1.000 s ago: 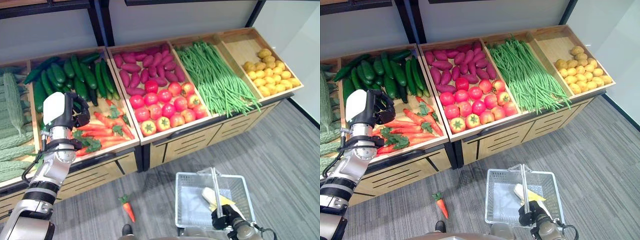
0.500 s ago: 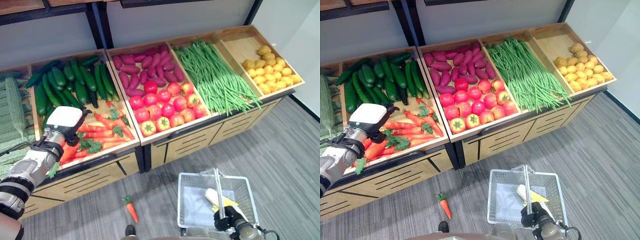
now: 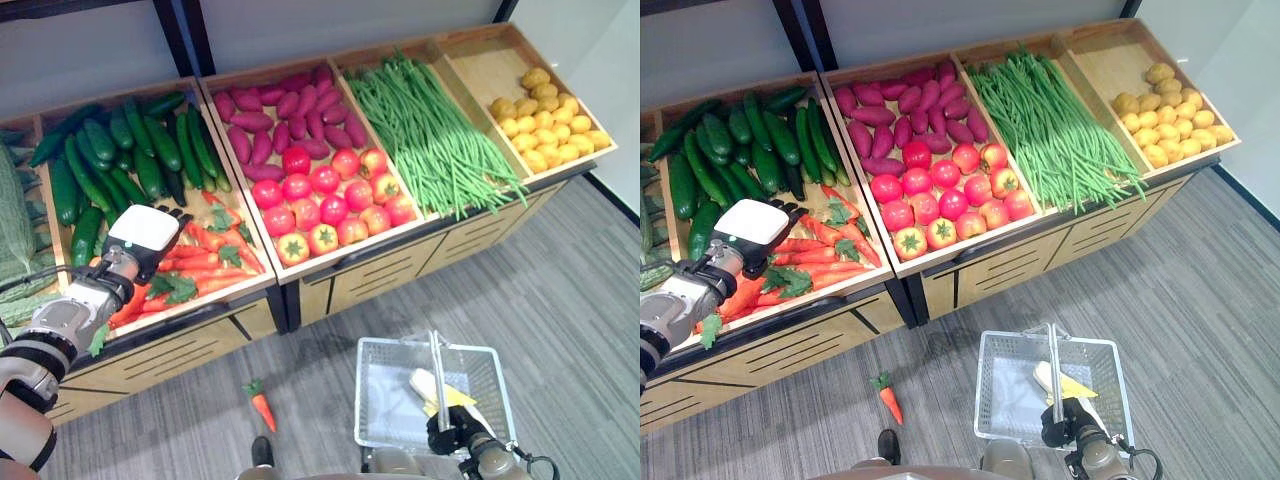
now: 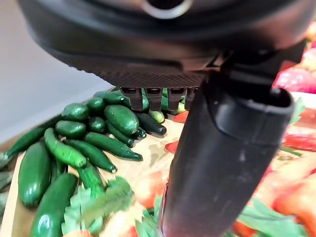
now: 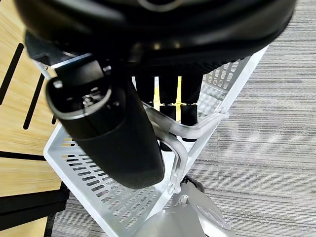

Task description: Get the vegetables into the basket

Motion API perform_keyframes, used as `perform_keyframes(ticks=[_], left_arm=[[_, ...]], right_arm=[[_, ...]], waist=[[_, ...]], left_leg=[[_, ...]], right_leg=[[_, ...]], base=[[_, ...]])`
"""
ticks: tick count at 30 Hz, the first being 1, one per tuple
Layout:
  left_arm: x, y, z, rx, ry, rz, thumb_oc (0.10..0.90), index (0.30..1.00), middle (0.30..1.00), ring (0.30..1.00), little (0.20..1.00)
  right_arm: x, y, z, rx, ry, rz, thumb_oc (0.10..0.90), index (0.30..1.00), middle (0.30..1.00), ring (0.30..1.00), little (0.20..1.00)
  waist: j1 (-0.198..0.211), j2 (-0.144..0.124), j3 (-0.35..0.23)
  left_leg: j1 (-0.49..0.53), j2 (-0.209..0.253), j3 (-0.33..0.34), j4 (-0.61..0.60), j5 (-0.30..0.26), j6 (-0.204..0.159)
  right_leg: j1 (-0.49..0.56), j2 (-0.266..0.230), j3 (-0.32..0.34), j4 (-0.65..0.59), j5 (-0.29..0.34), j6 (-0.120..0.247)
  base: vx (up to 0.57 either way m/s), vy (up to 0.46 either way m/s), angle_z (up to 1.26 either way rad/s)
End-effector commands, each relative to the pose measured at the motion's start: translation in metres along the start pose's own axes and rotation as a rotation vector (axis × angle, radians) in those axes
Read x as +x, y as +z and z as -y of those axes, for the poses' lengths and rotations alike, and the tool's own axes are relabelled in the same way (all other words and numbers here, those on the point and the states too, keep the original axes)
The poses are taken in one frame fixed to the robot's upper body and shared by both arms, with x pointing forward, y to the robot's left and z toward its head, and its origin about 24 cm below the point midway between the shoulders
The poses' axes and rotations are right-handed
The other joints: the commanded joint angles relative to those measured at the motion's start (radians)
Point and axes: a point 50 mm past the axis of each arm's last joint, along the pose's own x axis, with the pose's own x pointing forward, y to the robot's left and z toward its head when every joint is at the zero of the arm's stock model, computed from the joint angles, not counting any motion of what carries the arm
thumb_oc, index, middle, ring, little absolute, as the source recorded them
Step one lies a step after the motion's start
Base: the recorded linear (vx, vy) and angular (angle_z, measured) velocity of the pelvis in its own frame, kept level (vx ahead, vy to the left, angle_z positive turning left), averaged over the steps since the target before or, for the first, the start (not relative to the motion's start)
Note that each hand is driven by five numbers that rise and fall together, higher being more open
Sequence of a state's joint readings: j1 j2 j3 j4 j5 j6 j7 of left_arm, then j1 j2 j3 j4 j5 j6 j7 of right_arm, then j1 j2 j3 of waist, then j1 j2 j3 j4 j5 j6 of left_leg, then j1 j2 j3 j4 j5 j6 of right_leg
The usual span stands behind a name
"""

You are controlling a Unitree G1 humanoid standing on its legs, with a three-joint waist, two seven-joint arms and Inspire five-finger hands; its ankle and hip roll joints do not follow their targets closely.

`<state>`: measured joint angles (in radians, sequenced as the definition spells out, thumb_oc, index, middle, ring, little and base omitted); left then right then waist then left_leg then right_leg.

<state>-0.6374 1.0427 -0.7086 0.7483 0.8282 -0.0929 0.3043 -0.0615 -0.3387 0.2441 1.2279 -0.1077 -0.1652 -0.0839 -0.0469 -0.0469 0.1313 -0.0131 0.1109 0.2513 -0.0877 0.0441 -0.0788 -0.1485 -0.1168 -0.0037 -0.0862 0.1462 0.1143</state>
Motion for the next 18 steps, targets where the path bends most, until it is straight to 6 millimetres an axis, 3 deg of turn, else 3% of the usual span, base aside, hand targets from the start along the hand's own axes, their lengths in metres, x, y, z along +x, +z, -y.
perform_keyframes(ticks=[1,7,10,11,12,18], left_arm=[[0.011,-0.053,-0.069,0.090,0.244,-0.179,0.900,1.000,1.000,1.000,1.000],[0.011,-0.051,-0.060,0.152,0.188,-0.149,0.900,1.000,1.000,1.000,1.000],[0.008,-0.040,-0.037,0.151,0.093,-0.085,0.900,1.000,1.000,1.000,1.000],[0.008,-0.036,-0.036,0.146,0.090,-0.065,0.606,0.588,0.588,0.588,0.588],[0.007,-0.034,-0.034,0.136,0.082,-0.056,0.400,0.300,0.300,0.300,0.300],[0.003,-0.033,-0.021,0.063,0.081,-0.087,0.400,0.300,0.300,0.300,0.300]], right_arm=[[-0.003,-0.016,0.022,-0.072,-0.038,-0.049,0.400,0.300,0.300,0.300,0.300],[-0.001,-0.006,0.024,-0.067,-0.048,-0.015,0.400,0.300,0.300,0.300,0.300],[0.002,0.004,0.027,-0.041,-0.060,0.022,0.400,0.300,0.300,0.300,0.300],[0.002,0.004,0.027,-0.034,-0.062,0.023,0.400,0.300,0.300,0.300,0.300],[0.002,0.005,0.027,-0.031,-0.063,0.028,0.400,0.300,0.300,0.300,0.300],[0.000,0.000,0.024,-0.036,-0.052,0.020,0.400,0.300,0.300,0.300,0.300]], waist=[[-0.019,-0.022,0.030],[-0.025,-0.023,0.052],[-0.024,-0.028,0.066],[-0.023,-0.027,0.068],[-0.024,-0.029,0.070],[-0.023,-0.034,0.069]], left_leg=[[-0.018,-0.016,-0.025,0.000,-0.014,-0.009],[-0.046,-0.023,-0.015,0.000,-0.011,-0.003],[-0.057,-0.027,-0.003,0.000,-0.013,0.001],[-0.057,-0.029,-0.003,0.000,-0.014,0.002],[-0.056,-0.030,-0.002,0.000,-0.015,0.002],[-0.046,-0.036,-0.004,0.000,-0.022,0.004]], right_leg=[[0.004,-0.070,-0.023,0.001,0.037,0.088],[-0.035,-0.070,-0.001,0.002,0.054,0.090],[-0.055,-0.072,0.013,0.002,0.063,0.094],[-0.057,-0.073,0.013,0.002,0.063,0.095],[-0.057,-0.073,0.014,0.002,0.062,0.095],[-0.048,-0.080,0.011,0.002,0.058,0.097]], base=[[0.00,0.057,-0.10],[-0.01,0.038,-0.08],[0.02,0.066,-0.17],[0.01,0.033,-0.02],[0.00,0.000,0.00],[0.00,0.000,0.00]])
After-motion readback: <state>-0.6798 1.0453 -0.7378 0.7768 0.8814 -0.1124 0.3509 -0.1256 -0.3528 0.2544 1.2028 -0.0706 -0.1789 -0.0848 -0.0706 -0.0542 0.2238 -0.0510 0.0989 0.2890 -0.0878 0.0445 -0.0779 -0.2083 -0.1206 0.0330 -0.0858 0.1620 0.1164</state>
